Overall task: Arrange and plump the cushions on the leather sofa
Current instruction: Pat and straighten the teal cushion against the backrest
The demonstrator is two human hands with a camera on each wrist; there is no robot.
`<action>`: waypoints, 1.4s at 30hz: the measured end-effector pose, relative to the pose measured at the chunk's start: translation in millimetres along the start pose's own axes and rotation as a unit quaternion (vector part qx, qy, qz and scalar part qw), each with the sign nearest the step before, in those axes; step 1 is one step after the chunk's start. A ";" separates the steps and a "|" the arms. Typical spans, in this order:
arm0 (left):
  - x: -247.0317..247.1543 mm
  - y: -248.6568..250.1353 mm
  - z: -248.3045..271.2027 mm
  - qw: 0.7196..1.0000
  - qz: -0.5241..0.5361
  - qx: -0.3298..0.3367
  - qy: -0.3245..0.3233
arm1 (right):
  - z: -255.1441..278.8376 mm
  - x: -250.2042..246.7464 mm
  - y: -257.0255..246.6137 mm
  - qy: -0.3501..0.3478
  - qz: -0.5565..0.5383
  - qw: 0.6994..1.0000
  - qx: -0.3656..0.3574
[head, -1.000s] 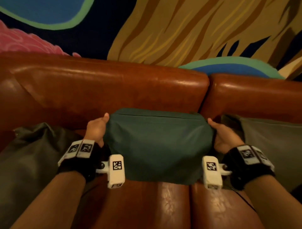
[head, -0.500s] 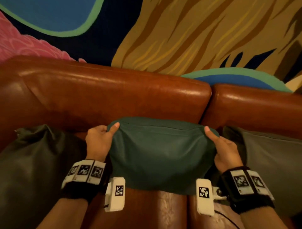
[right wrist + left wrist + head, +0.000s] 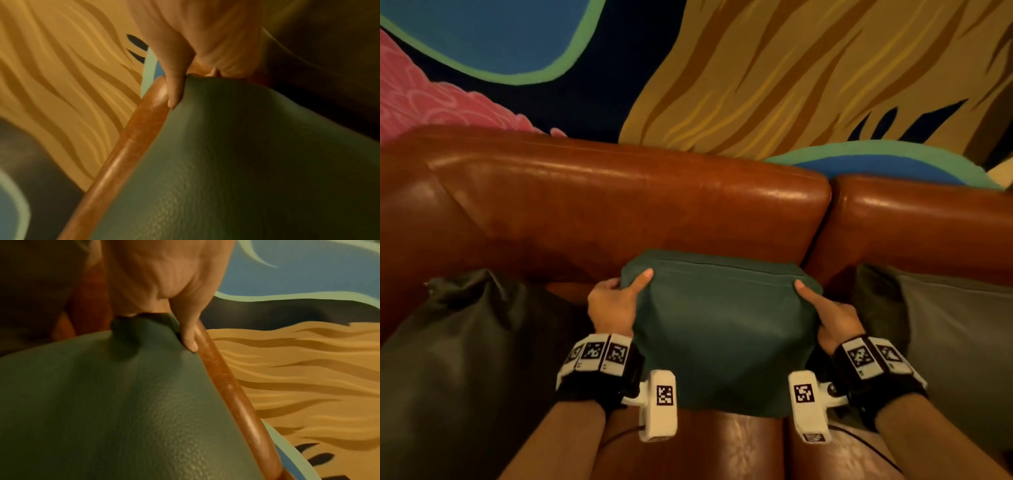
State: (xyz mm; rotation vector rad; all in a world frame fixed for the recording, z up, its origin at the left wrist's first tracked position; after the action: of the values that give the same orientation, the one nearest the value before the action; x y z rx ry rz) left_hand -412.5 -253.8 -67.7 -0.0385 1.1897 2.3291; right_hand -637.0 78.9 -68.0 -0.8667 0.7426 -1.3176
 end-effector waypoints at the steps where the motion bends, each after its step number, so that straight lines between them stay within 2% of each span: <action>1: -7.8 1.9 0.2 1.000 0.005 0.009 0.020 | -3.3 -5.0 -5.2 0.002 0.008 0.999 -0.031; 3: -14.1 16.7 1.7 0.999 0.004 0.048 0.014 | -5.2 -9.5 -17.6 -0.004 -0.002 0.996 -0.085; 6: -1.9 33.7 15.7 0.993 0.007 0.076 -0.093 | -1.4 -8.7 -27.5 -0.001 -0.067 0.990 -0.121; 8: 7.0 30.1 9.5 0.990 -0.025 0.073 -0.120 | -2.6 -4.0 -21.9 0.008 -0.054 0.992 -0.113; 10: 7.6 31.6 7.3 0.988 -0.087 0.087 -0.097 | -4.8 0.6 -14.8 0.002 -0.060 0.992 -0.114; 13: 7.4 19.5 11.6 0.984 -0.087 0.120 -0.096 | 0.1 -4.8 -4.0 0.005 -0.058 0.988 -0.143; 16: -9.3 0.0 27.2 0.981 -0.089 0.169 -0.024 | 14.7 -17.4 -5.7 0.028 0.022 0.975 -0.218; 18: -17.1 5.4 36.7 0.974 -0.095 0.205 0.028 | 24.4 -22.0 -17.6 0.049 0.035 0.959 -0.276; 21: -8.2 13.4 40.8 0.972 -0.073 0.222 0.002 | 32.0 -24.5 -14.0 0.040 0.025 0.956 -0.288; 24: 6.1 6.0 29.3 0.969 -0.134 0.205 -0.032 | 30.9 -23.4 10.2 0.040 0.059 0.968 -0.241; 26: 9.6 2.0 26.4 0.972 -0.117 0.199 -0.049 | 29.0 -25.8 16.5 0.059 0.028 0.972 -0.224; 28: 5.9 -1.9 33.3 0.971 -0.099 0.215 -0.022 | 30.3 -28.5 17.7 0.080 0.023 0.968 -0.235; 31: -1.2 0.1 47.8 0.964 -0.110 0.243 0.020 | 41.6 -22.2 10.6 0.076 0.011 0.956 -0.282; 34: -7.8 20.0 52.5 0.948 -0.093 0.305 0.013 | 47.8 -12.0 -0.7 0.040 -0.075 0.951 -0.299; 35: -8.5 21.4 49.4 0.946 -0.093 0.312 0.001 | 47.9 -8.6 -0.4 0.026 -0.073 0.950 -0.302; 37: -7.9 9.5 33.2 0.953 -0.098 0.285 -0.035 | 41.9 -3.4 12.5 0.009 -0.032 0.959 -0.282; 39: -10.1 -9.2 11.0 0.974 -0.082 0.203 -0.063 | 29.9 -0.4 25.9 0.004 -0.010 0.973 -0.230; 42: -19.8 4.6 -14.3 0.993 -0.027 0.110 -0.026 | 1.6 -10.3 13.5 0.050 0.000 0.987 -0.156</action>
State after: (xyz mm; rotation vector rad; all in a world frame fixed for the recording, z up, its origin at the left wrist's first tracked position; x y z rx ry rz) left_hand -400.4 -275.5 -68.1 0.0663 1.3934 2.1262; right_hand -630.2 89.9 -79.1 -1.0538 1.0464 -1.2708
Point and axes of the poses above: each hand's wrist, its own z-axis away from the middle knuckle, its own x-axis out of the palm, y = z × x, the point moved 10 cm from there along -z, towards the middle knuckle, and after that the axes turned 12 degrees about -x, right-handed, at the moved point
